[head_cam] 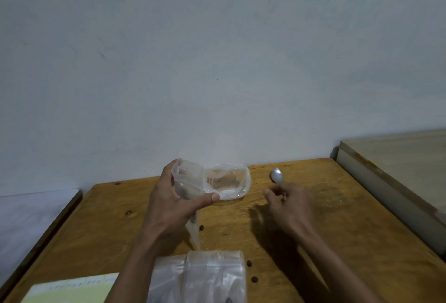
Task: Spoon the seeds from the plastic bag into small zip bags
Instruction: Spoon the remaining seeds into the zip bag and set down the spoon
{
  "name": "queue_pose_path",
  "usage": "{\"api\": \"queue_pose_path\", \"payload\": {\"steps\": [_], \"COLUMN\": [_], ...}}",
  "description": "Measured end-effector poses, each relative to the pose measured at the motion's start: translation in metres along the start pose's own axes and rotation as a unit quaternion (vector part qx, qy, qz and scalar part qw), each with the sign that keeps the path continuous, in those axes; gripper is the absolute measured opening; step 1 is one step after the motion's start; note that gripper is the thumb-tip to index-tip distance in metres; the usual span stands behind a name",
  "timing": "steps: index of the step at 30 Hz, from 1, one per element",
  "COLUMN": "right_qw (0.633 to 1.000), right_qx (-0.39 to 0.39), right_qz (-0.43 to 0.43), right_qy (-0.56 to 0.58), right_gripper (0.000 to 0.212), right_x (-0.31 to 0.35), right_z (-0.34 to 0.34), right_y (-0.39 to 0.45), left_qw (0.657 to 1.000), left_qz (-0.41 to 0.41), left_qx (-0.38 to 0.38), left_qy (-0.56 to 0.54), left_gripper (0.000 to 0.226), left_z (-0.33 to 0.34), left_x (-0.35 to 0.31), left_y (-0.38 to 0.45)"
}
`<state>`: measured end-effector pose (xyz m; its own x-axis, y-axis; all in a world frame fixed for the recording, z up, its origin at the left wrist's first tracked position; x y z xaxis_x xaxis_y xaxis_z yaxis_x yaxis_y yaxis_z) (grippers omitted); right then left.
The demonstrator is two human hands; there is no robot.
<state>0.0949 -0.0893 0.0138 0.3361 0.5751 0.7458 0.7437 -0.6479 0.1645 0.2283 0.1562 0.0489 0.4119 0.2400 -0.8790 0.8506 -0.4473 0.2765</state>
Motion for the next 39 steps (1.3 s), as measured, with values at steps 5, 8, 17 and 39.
{"api": "queue_pose_path", "payload": {"steps": [5, 8, 17, 39], "right_qw": [0.982, 0.979, 0.983, 0.919], "right_qx": [0.067, 0.095, 0.014, 0.195], "right_qz": [-0.12, -0.141, -0.177, -0.098], "right_qy": [0.127, 0.111, 0.055, 0.328], "right_gripper": [0.019, 0.029, 0.023, 0.01], "right_x": [0.098, 0.123, 0.123, 0.104], "right_z": [-0.002, 0.005, -0.008, 0.019], "right_y": [-0.033, -0.038, -0.026, -0.021], "left_qw": [1.0, 1.0, 0.996, 0.983], "left_qz": [0.008, 0.001, -0.002, 0.006], "left_qx": [0.011, 0.015, -0.001, 0.022], "left_qy": [0.004, 0.012, -0.09, -0.182], "left_gripper": [0.122, 0.122, 0.074, 0.021], "left_z": [0.008, 0.009, -0.004, -0.002], "left_x": [-0.009, -0.012, -0.021, -0.043], "left_y": [-0.003, -0.005, -0.011, -0.023]}}
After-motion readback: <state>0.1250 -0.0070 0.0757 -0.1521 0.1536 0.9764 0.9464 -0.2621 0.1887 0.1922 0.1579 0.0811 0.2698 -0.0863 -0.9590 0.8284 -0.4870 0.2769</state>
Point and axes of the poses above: each hand's wrist, its own y-axis towards the middle knuckle, its own z-axis out of the palm, x = y × z, the point moved 9 cm from there along y, towards the middle knuckle, and after that the axes turned 4 degrees about x, right-handed, at the moved point
